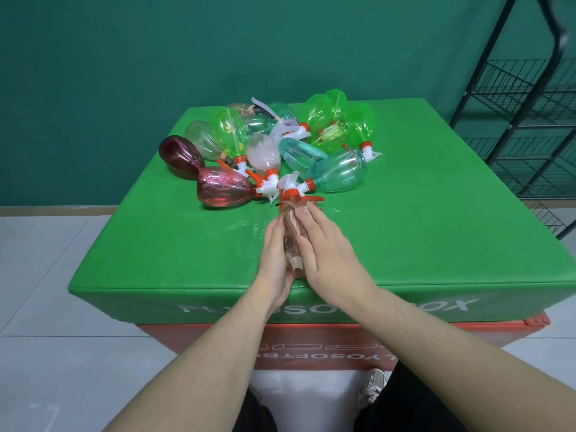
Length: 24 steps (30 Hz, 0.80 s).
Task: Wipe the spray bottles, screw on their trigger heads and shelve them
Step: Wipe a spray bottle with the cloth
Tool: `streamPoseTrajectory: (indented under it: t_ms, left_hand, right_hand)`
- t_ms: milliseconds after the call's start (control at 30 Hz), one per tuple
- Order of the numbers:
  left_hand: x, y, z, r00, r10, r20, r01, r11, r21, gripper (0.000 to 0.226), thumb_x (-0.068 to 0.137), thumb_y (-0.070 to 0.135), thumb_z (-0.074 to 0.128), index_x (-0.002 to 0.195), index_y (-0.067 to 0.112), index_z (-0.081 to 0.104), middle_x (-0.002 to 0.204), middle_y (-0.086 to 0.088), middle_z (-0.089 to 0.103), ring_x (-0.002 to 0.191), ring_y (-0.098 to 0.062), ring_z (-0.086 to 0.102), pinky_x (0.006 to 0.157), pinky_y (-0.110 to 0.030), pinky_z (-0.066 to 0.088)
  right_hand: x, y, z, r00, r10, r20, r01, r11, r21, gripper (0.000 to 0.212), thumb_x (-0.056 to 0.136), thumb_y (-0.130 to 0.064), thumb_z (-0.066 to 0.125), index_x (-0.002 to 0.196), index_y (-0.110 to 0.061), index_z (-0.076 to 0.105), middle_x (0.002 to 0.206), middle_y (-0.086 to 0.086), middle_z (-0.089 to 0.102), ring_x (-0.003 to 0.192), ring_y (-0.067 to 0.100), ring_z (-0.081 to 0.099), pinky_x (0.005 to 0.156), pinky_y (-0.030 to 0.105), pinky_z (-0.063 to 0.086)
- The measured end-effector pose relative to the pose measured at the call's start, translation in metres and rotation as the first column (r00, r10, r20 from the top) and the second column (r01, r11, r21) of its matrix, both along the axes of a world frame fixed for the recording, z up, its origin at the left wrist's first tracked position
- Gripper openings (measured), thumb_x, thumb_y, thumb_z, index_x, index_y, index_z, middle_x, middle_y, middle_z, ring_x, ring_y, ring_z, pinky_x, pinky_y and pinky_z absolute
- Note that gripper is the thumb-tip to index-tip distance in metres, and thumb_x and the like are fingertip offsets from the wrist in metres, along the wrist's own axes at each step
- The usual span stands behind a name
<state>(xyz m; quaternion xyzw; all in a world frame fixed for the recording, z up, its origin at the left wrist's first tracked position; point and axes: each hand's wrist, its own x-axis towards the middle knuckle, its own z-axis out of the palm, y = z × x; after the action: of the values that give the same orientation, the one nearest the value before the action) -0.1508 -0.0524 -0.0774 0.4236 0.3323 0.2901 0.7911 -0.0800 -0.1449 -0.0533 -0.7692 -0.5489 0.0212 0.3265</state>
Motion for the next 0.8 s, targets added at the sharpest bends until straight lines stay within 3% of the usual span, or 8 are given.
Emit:
streamPoseTrajectory:
  t_ms: [133, 233, 367, 433, 500, 633, 800]
  left_hand:
    - [0.0, -0.001, 0.002, 0.997, 0.057, 0.046, -0.056, 0.998, -0.011, 0.067, 0.095, 0.054, 0.064, 0.149, 0.017, 0.047, 0.132, -0.011, 0.07, 0.121, -0.025, 0.068, 0.099, -0.039, 0.057]
    - [-0.001, -0.001, 0.001, 0.994, 0.063, 0.09, -0.062, 0.998, -0.012, 0.074, 0.082, 0.048, 0.068, 0.146, 0.016, 0.048, 0.129, -0.014, 0.071, 0.106, -0.024, 0.071, 0.092, -0.038, 0.057]
    - [-0.002, 0.0, 0.0, 0.992, 0.02, 0.121, -0.02, 1.0, 0.002, 0.069, 0.085, 0.045, 0.068, 0.144, 0.015, 0.05, 0.13, -0.016, 0.07, 0.099, -0.024, 0.07, 0.088, -0.04, 0.054]
    - [-0.001, 0.001, 0.0, 0.991, 0.009, 0.131, -0.007, 1.0, -0.01, 0.068, 0.085, 0.046, 0.067, 0.143, 0.014, 0.051, 0.123, -0.012, 0.072, 0.095, -0.02, 0.072, 0.079, -0.034, 0.06]
    - [0.0, 0.002, 0.0, 0.993, -0.026, 0.113, 0.027, 1.0, -0.009, 0.065, 0.088, 0.048, 0.064, 0.143, 0.015, 0.052, 0.127, -0.012, 0.071, 0.097, -0.019, 0.072, 0.071, -0.032, 0.061]
    - [-0.002, 0.004, 0.0, 0.991, -0.131, 0.023, 0.13, 0.99, 0.049, 0.05, 0.103, 0.053, 0.049, 0.145, 0.025, 0.052, 0.133, -0.008, 0.069, 0.112, -0.022, 0.07, 0.07, -0.043, 0.06]
    - [-0.005, 0.001, 0.007, 0.982, -0.189, -0.02, 0.189, 0.981, 0.05, 0.05, 0.098, 0.055, 0.052, 0.142, 0.031, 0.052, 0.127, -0.001, 0.072, 0.106, -0.023, 0.074, 0.07, -0.05, 0.061]
  right_hand:
    - [-0.007, -0.011, -0.007, 1.0, -0.013, 0.014, 0.013, 1.0, -0.01, 0.059, 0.103, -0.042, 0.025, 0.155, -0.018, 0.035, 0.164, 0.003, 0.026, 0.15, 0.023, 0.026, 0.12, 0.045, 0.028]
    - [-0.007, -0.02, -0.015, 0.999, 0.004, 0.036, -0.005, 1.0, 0.027, 0.054, 0.103, -0.039, 0.034, 0.152, -0.018, 0.04, 0.162, 0.004, 0.031, 0.147, 0.023, 0.032, 0.117, 0.046, 0.033]
    - [-0.003, -0.026, -0.021, 1.0, 0.013, 0.019, -0.014, 0.998, 0.055, 0.052, 0.103, -0.039, 0.037, 0.152, -0.02, 0.041, 0.163, 0.001, 0.03, 0.147, 0.02, 0.032, 0.117, 0.047, 0.033]
    - [-0.002, -0.025, -0.018, 1.0, 0.013, -0.013, -0.012, 0.998, 0.065, 0.053, 0.103, -0.04, 0.034, 0.153, -0.023, 0.04, 0.163, -0.001, 0.028, 0.149, 0.018, 0.029, 0.119, 0.045, 0.03]
    - [-0.001, -0.021, -0.012, 0.999, 0.009, -0.049, -0.005, 0.997, 0.081, 0.054, 0.104, -0.041, 0.03, 0.154, -0.023, 0.038, 0.164, -0.002, 0.027, 0.151, 0.018, 0.025, 0.121, 0.044, 0.026]
    - [0.005, -0.004, 0.0, 0.999, 0.005, -0.054, 0.0, 0.995, 0.102, 0.053, 0.105, -0.036, 0.025, 0.154, -0.019, 0.039, 0.162, 0.0, 0.03, 0.152, 0.016, 0.023, 0.122, 0.044, 0.024]
    - [0.017, 0.018, 0.014, 0.993, -0.018, -0.114, 0.024, 0.998, 0.053, 0.053, 0.105, -0.031, 0.027, 0.154, -0.014, 0.039, 0.161, 0.005, 0.034, 0.15, 0.017, 0.027, 0.124, 0.038, 0.021]
